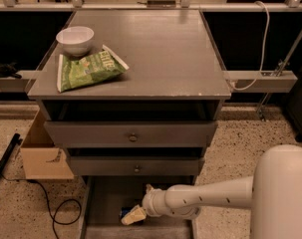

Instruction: Pick pepsi can from bottom drawer and place on counter

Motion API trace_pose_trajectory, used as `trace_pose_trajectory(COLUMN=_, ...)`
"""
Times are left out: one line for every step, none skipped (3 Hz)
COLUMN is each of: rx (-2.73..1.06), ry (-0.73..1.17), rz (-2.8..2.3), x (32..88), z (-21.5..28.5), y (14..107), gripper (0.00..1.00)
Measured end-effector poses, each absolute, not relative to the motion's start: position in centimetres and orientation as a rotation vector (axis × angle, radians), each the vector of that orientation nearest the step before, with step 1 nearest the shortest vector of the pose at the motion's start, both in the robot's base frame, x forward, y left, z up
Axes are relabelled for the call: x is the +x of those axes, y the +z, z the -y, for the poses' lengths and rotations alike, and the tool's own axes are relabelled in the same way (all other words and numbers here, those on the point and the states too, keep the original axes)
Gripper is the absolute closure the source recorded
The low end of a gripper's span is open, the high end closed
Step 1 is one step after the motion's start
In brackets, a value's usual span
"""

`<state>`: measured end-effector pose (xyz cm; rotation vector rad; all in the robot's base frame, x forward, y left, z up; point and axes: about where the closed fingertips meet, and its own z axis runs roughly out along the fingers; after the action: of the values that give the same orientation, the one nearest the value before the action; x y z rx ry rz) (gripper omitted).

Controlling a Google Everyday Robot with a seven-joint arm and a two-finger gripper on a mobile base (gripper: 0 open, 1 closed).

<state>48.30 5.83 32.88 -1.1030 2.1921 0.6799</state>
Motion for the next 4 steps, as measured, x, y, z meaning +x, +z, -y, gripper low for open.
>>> trace_pose_trajectory(rx=-1.119, ry=0.597, rz=-2.195, x=48.9, z=-5.0, y=32.4, gripper=0.00)
trace_pose_trajectory(rx=-1.120, ry=0.590, rz=-2.195, x=49.0, z=-5.0, y=32.3, gripper=0.00)
trace_pose_trajectory(rx=-1.159, ry=0.593, rz=-2.217, x=48.6, z=-6.8, y=30.6, gripper=0.00)
trace_pose_trajectory(rx=-1.253, ry=0.569, rz=-2.286, x=48.4, z=-9.4, y=25.1, gripper=0.00)
